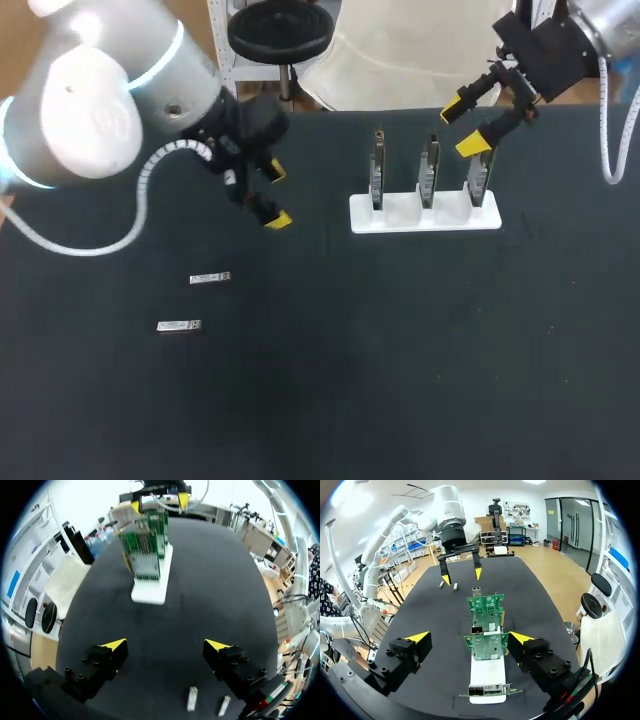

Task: Pick up the optical module with the left hand, and insert it into the network port with the right hand.

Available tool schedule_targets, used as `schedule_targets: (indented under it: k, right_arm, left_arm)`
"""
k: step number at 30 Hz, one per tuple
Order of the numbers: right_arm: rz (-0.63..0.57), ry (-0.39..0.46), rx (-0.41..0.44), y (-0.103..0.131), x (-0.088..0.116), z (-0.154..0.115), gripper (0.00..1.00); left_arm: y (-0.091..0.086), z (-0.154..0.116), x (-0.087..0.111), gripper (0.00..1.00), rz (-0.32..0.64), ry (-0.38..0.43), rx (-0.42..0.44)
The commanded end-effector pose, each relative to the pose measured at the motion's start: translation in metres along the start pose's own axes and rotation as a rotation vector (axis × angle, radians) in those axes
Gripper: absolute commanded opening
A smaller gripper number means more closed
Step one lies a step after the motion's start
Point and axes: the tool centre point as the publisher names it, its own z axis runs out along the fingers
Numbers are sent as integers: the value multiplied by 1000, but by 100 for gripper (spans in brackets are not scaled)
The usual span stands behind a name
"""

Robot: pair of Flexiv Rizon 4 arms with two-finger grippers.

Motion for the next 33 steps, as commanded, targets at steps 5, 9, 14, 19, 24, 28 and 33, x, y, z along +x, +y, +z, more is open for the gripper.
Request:
schedule_targets:
  k: [5,9,14,19,24,28,33]
  right_arm:
    - [0,1,0,0,0,0,100]
    - [0,1,0,0,0,0,100]
    - [0,1,0,0,0,0,100]
    - [0,1,0,0,0,0,100]
    - [0,1,0,0,0,0,100]
    - [0,1,0,0,0,0,100]
    - [0,1,0,0,0,0,100]
  left_arm:
    - [-29,-14,49,100,7,177,-58]
    - [-38,-15,66,100,33,260,-107]
    - [-45,-15,80,100,40,276,-102]
    - [-52,-19,91,100,45,278,-75]
    - [-59,-22,104,100,30,274,-58]
    - [-66,-21,112,100,27,274,-42]
    - [-69,-17,119,100,32,277,-28]
